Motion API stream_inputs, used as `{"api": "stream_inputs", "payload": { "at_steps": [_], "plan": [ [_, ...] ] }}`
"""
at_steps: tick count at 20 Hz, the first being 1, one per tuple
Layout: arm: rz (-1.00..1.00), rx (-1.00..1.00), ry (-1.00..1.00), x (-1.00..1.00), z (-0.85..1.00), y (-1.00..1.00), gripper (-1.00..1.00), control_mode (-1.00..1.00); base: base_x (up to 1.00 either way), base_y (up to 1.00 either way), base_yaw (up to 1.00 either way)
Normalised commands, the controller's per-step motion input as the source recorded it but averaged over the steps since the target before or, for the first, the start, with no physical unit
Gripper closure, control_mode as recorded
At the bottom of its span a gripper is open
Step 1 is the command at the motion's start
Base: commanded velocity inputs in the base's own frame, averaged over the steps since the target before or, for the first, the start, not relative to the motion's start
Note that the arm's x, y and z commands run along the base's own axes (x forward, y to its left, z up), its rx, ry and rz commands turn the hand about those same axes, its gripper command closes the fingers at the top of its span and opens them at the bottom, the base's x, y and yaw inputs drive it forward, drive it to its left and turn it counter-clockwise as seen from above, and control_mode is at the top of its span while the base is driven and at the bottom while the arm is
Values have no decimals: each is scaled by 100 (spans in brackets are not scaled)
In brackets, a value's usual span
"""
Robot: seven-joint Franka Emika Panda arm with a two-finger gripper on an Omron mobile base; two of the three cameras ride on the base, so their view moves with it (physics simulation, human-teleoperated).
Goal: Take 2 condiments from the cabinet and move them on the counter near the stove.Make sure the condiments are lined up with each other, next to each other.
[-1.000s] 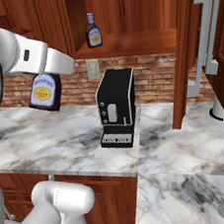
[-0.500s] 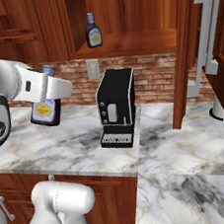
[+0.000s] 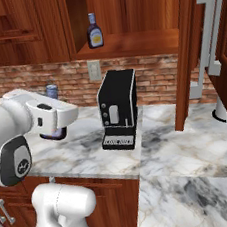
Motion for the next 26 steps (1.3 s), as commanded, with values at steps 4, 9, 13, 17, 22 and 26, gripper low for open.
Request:
{"api": "stream_inputs", "payload": {
  "at_steps": [4, 9, 13, 17, 22, 26],
  "plan": [
    [9, 0, -23, 24, -32, 1, 100, -100, 0, 0, 0],
    [9, 0, -14, 8, -19, 0, 100, -100, 0, 0, 0],
    [2, 0, 0, 0, -1, 0, 100, 100, -21, 1, 6],
    [0, 0, 0, 0, 0, 0, 100, 100, -96, 15, 5],
    [0, 0, 0, 0, 0, 0, 100, 100, -77, 74, 1],
    [0, 0, 0, 0, 0, 0, 100, 100, -14, 98, 0]
  ]
}}
